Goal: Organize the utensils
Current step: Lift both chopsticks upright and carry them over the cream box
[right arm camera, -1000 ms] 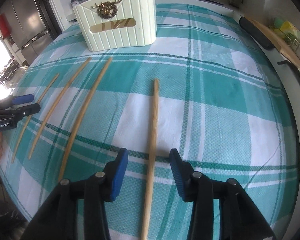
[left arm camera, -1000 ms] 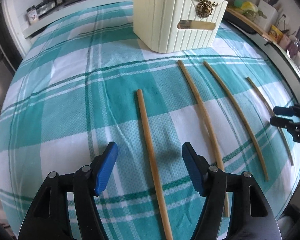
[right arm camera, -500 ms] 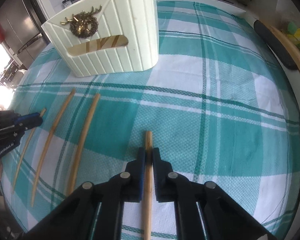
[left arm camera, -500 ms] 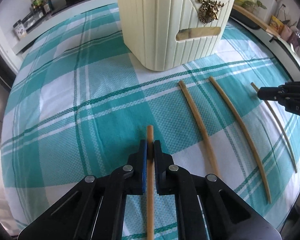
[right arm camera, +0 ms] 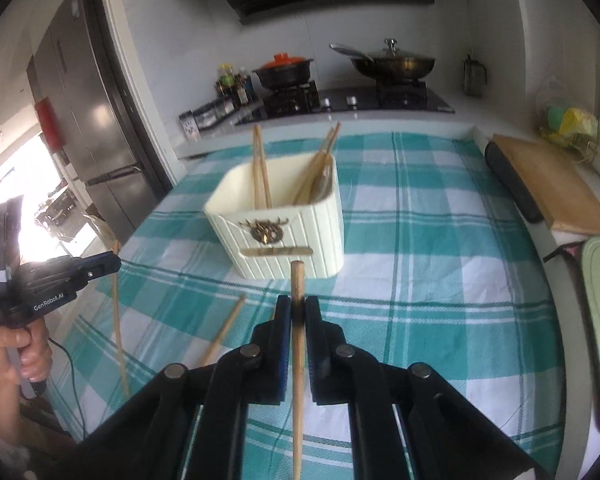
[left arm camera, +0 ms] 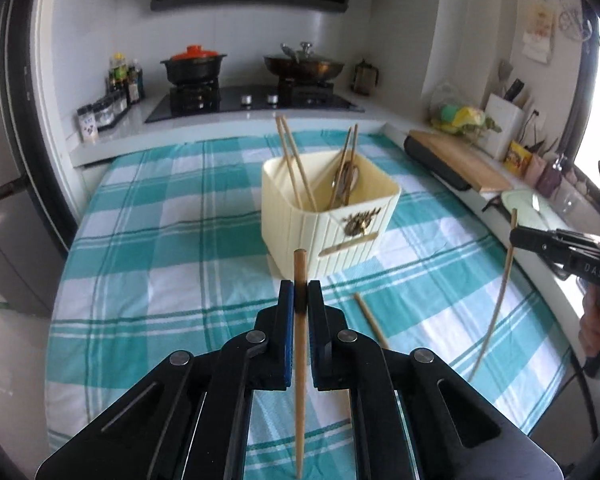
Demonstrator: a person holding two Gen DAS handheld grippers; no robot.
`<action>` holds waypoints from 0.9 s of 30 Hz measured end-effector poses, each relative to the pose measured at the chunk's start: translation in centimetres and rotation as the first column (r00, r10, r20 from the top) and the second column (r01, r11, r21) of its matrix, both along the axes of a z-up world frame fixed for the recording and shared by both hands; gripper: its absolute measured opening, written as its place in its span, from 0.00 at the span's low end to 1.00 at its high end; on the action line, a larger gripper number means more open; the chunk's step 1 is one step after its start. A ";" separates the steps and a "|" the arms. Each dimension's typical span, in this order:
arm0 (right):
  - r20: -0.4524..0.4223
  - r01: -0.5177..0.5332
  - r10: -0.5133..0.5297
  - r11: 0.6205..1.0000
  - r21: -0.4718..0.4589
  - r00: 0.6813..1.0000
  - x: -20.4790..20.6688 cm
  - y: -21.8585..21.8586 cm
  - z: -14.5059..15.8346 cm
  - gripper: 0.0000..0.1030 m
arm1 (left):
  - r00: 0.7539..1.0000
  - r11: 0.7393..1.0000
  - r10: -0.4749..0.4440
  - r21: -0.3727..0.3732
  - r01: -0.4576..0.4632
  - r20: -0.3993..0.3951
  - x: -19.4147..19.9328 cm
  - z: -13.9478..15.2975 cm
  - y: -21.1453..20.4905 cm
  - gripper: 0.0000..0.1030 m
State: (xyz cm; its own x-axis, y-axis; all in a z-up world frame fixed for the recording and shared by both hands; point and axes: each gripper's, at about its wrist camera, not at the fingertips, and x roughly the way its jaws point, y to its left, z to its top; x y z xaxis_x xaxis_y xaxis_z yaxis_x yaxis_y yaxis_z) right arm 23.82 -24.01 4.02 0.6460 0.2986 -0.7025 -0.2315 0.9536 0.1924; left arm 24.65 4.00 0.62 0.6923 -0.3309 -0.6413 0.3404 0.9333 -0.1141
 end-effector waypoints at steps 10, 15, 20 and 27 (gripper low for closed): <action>0.202 -0.014 0.015 1.000 -0.007 0.979 -3.8 1.5 6.2 0.06 | 0.994 0.996 0.010 -0.086 -0.001 0.105 -2.2 4.1 0.5 0.04; 0.222 -0.013 0.011 1.000 0.007 0.975 -3.6 1.5 7.0 0.06 | 0.993 0.993 0.014 -0.115 0.000 0.121 -2.3 4.9 0.4 0.04; 0.236 -0.017 0.013 1.000 0.011 0.972 -3.3 1.5 8.0 0.06 | 0.990 0.989 0.014 -0.145 0.007 0.140 -1.8 6.3 0.4 0.04; 0.276 -0.018 0.006 0.999 0.040 0.961 -1.5 1.4 11.0 0.06 | 0.981 0.982 0.006 -0.187 0.031 0.193 -0.3 9.9 0.0 0.04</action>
State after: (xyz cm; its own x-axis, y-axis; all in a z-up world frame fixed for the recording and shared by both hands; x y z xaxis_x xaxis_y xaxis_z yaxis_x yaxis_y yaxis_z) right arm 22.29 -22.63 15.00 0.8095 0.3323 -0.4841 -0.2923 0.9431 0.1587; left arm 24.36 4.01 10.53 0.7916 -0.4419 -0.4220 0.3844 0.8970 -0.2183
